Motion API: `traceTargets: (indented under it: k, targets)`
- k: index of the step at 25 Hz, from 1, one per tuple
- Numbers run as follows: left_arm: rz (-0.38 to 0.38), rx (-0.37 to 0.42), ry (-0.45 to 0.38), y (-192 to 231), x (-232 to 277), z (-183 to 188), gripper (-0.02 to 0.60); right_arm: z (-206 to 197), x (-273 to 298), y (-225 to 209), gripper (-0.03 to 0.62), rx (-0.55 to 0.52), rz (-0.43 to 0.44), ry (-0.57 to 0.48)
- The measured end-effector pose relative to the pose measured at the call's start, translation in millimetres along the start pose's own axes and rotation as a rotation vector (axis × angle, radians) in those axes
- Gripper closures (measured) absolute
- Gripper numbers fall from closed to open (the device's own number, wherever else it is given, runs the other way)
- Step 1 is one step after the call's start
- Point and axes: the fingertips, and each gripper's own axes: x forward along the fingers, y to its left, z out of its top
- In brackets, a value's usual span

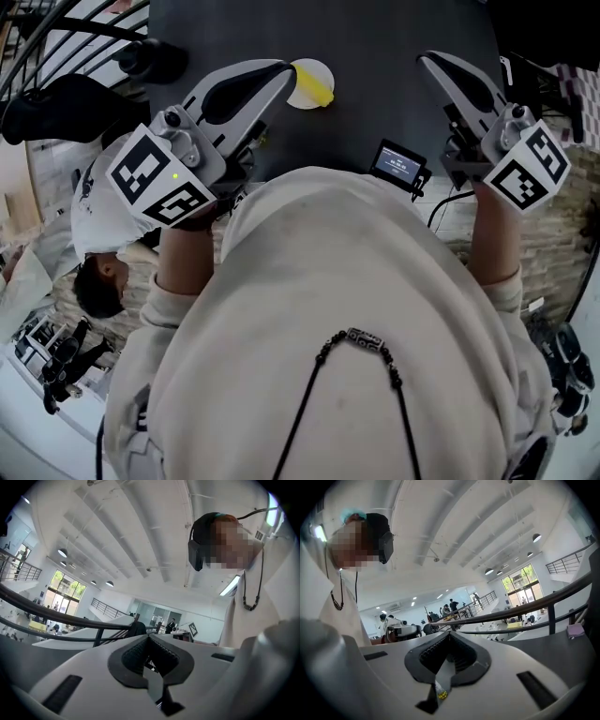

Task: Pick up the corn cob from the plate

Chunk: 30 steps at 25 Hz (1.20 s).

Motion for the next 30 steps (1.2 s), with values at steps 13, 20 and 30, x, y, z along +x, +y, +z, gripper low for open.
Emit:
traceTargets:
  k: [13, 20, 30]
  targets:
    - [0.042, -0.037, -0.027, -13.9, -8.0, -20.1, 0.578, -15.3, 2.9, -2.0, 0.579, -0.027, 0.025, 0.084]
    - [0.121, -0.051, -0.056, -23.9, -27.5, -23.6, 0.578, -17.4, 9.8, 5.2, 0.579, -0.038, 0.079, 0.126]
    - [0.217, -0.081, -0.103, -33.2, -56.8, -24.9, 0.578, -24.7, 31.2, 11.6, 0.579, -0.044, 0.132, 0.205]
